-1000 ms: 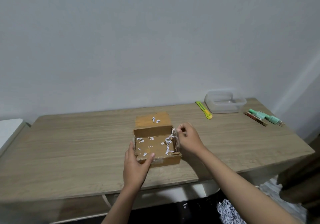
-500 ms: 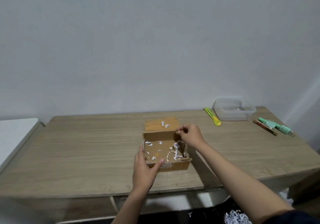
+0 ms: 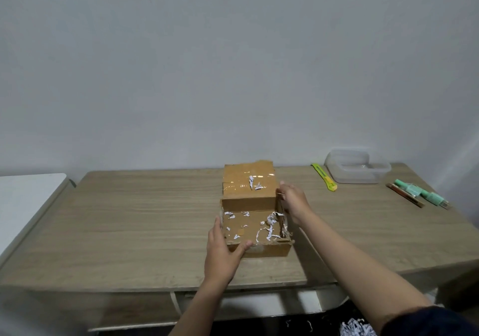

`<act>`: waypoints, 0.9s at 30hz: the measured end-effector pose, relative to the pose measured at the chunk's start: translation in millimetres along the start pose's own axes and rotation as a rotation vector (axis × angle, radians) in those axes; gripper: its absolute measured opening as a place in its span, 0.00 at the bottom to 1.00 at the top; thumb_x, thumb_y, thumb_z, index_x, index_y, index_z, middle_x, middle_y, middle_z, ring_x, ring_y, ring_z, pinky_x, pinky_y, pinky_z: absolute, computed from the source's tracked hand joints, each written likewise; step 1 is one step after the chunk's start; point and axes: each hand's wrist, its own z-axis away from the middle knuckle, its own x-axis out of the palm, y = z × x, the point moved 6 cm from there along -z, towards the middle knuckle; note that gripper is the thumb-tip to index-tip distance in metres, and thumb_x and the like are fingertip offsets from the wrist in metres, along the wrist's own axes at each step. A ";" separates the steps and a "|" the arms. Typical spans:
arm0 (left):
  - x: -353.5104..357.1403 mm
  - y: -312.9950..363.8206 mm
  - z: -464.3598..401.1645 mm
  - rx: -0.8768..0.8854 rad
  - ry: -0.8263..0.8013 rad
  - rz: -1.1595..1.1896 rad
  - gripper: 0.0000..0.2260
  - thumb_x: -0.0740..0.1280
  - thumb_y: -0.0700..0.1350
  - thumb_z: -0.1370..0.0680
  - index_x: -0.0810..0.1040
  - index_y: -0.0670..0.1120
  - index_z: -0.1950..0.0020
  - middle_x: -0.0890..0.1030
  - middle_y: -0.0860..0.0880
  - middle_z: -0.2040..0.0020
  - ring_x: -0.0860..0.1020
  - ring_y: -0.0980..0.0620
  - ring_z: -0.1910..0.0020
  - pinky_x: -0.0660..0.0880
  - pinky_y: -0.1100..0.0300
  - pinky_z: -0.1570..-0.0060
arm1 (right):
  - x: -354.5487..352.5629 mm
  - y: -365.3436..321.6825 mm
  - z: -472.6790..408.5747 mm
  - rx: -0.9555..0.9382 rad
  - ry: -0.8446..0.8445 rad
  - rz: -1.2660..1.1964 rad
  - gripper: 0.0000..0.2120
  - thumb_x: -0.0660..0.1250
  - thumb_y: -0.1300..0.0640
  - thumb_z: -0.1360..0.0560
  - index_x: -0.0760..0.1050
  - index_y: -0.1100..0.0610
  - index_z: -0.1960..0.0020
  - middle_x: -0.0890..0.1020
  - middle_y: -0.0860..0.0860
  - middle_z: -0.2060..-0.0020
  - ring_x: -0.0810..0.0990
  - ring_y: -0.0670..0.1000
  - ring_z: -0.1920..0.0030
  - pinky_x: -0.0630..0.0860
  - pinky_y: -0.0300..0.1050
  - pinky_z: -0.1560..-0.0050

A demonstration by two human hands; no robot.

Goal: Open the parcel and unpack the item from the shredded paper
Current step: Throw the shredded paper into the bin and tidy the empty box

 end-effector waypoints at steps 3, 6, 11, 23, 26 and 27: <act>-0.2 0.9 1.1 -0.003 -0.001 0.005 0.46 0.73 0.60 0.33 0.51 0.49 0.23 0.62 0.47 0.26 0.63 0.49 0.28 0.63 0.59 0.36 | -7.6 4.9 5.5 -0.037 0.010 -0.049 0.18 0.53 0.50 0.19 0.73 0.60 0.39 0.78 0.55 0.43 0.74 0.55 0.38 0.64 0.47 0.43; -0.1 0.2 0.8 -0.005 -0.004 0.010 0.46 0.74 0.58 0.33 0.52 0.48 0.23 0.62 0.47 0.26 0.63 0.49 0.28 0.61 0.61 0.37 | -9.9 12.4 10.7 -0.037 -0.004 -0.112 0.21 0.50 0.49 0.19 0.71 0.59 0.35 0.78 0.54 0.42 0.73 0.53 0.39 0.60 0.46 0.38; -0.1 -10.0 5.4 -0.069 -0.070 0.158 0.45 0.72 0.49 0.28 0.44 0.48 0.23 0.62 0.53 0.26 0.63 0.56 0.29 0.61 0.65 0.36 | -14.6 28.5 25.7 -0.009 -0.007 -0.248 0.18 0.57 0.51 0.20 0.71 0.61 0.35 0.79 0.58 0.40 0.77 0.53 0.41 0.71 0.42 0.44; 18.4 11.2 30.2 -0.103 -0.015 0.403 0.20 0.58 0.49 0.19 0.64 0.49 0.28 0.74 0.51 0.33 0.72 0.53 0.34 0.66 0.63 0.39 | -28.7 76.4 52.9 -0.086 -0.070 0.010 0.22 0.66 0.59 0.28 0.70 0.52 0.34 0.79 0.49 0.39 0.78 0.48 0.40 0.73 0.49 0.36; 40.5 29.7 47.9 -0.050 -0.025 0.410 0.15 0.60 0.46 0.20 0.68 0.53 0.33 0.78 0.56 0.40 0.76 0.64 0.43 0.69 0.76 0.49 | -63.7 77.9 53.7 -0.085 -0.017 0.011 0.27 0.67 0.56 0.30 0.68 0.53 0.31 0.76 0.50 0.35 0.75 0.50 0.35 0.70 0.53 0.32; 50.5 38.7 54.1 -0.023 -0.038 0.413 0.15 0.60 0.46 0.20 0.68 0.54 0.34 0.78 0.58 0.41 0.76 0.67 0.44 0.69 0.78 0.50 | -77.7 76.7 55.0 -0.085 -0.004 0.016 0.29 0.68 0.55 0.31 0.68 0.53 0.31 0.76 0.50 0.35 0.75 0.50 0.35 0.70 0.55 0.32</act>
